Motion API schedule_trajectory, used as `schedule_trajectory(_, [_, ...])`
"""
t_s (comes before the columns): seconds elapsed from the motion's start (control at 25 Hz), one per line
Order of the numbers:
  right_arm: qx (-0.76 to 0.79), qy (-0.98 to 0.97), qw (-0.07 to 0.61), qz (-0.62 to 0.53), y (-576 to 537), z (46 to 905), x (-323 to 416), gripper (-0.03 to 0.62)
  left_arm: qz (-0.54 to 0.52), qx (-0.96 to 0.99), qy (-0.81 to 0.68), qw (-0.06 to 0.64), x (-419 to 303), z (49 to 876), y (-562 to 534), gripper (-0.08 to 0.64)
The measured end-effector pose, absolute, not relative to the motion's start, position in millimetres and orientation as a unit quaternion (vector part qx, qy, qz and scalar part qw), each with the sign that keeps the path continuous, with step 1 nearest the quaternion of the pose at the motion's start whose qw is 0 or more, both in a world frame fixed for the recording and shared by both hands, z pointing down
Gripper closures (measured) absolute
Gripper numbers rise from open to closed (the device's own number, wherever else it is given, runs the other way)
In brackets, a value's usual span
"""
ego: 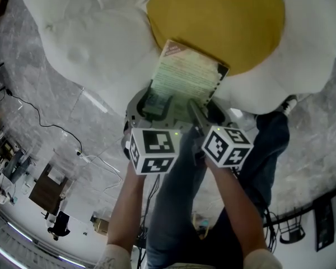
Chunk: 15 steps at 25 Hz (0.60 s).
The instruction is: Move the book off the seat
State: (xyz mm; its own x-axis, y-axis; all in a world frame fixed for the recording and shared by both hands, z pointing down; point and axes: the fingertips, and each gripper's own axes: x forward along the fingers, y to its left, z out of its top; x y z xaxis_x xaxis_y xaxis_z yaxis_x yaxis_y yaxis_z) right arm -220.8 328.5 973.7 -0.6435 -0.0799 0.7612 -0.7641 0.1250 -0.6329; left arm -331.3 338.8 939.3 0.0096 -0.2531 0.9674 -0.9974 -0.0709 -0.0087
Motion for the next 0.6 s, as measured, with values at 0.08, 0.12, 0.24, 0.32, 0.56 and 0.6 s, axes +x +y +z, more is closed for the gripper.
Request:
schedule_trajectory(0.08, [0.301, -0.704, 0.297, 0.571, 323.2, 968.7, -222.2, 0.333, 0.44, 0.574, -0.549, 0.419, -332.9, 935.7, 338.3, 0.32])
schedule_trajectory(0.12, [0.299, -0.709, 0.299, 0.564, 318.4, 964.5, -221.2, 0.333, 0.436, 0.573, -0.552, 0.42, -331.9, 932.1, 335.1, 0.321])
schedule_trajectory(0.24, [0.296, -0.722, 0.3, 0.549, 298.3, 945.7, -209.6, 0.334, 0.43, 0.573, -0.562, 0.415, -320.1, 913.7, 318.0, 0.322])
schedule_trajectory(0.32, [0.298, -0.729, 0.298, 0.539, 292.2, 933.1, -205.5, 0.334, 0.424, 0.575, -0.568, 0.409, -316.1, 901.3, 312.9, 0.322])
schedule_trajectory(0.56, [0.297, -0.761, 0.286, 0.501, 270.5, 890.7, -215.1, 0.334, 0.404, 0.583, -0.592, 0.383, -324.5, 858.9, 298.8, 0.326])
schedule_trajectory(0.6, [0.297, -0.767, 0.284, 0.494, 263.7, 881.6, -215.6, 0.334, 0.401, 0.584, -0.597, 0.378, -324.8, 850.0, 293.3, 0.328])
